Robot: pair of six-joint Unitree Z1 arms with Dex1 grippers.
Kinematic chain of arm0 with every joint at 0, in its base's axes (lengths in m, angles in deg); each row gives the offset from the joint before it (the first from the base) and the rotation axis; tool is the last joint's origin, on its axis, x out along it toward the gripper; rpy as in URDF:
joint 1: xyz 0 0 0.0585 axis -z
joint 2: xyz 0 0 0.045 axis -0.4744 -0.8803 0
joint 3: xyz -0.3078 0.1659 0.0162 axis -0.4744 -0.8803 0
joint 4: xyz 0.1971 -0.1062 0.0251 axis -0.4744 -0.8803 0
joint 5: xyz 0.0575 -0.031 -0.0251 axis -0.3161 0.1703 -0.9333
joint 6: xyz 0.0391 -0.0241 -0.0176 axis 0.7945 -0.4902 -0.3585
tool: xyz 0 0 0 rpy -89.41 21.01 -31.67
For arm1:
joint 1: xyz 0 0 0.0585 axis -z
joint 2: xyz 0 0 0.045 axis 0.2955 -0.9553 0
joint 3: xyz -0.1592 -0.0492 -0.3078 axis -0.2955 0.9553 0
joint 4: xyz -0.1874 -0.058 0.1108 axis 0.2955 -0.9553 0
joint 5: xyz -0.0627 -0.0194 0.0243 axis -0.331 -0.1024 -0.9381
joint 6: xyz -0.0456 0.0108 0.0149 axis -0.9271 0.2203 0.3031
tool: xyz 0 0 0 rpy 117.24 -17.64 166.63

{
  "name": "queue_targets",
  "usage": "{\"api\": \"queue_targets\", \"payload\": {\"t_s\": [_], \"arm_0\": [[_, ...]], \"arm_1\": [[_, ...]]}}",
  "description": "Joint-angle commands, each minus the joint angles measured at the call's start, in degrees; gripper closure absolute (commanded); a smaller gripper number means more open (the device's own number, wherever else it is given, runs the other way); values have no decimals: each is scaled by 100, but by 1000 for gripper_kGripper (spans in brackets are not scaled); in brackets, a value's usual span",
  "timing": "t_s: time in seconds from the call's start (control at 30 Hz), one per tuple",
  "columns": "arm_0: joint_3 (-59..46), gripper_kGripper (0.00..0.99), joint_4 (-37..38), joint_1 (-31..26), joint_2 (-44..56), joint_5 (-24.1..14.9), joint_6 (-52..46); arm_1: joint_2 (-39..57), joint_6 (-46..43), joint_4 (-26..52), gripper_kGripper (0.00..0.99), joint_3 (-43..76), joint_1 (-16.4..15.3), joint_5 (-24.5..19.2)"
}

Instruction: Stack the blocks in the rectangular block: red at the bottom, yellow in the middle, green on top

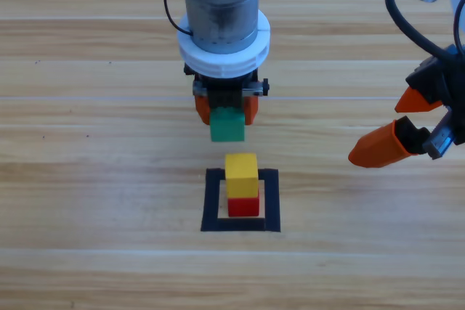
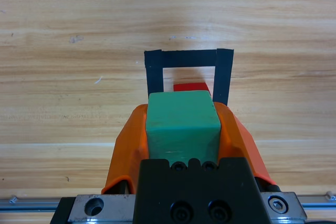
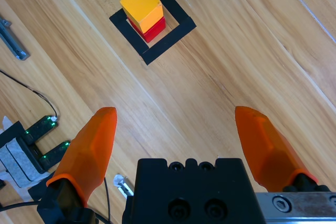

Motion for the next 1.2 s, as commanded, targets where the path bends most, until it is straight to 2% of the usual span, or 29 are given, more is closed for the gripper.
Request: {"api": "queue_targets", "payload": {"t_s": [0.03, 0.63, 1.2], "arm_0": [[6, 990, -39, 154, -157, -14, -75], [-47, 990, -39, 400, -280, -31, -251], [-240, 990, -39, 391, -280, -119, -277]], "arm_1": [[-113, 30, 106, 0, 112, 145, 62], [-131, 30, 106, 0, 112, 145, 70], [-210, 30, 106, 0, 104, 145, 88]]}}
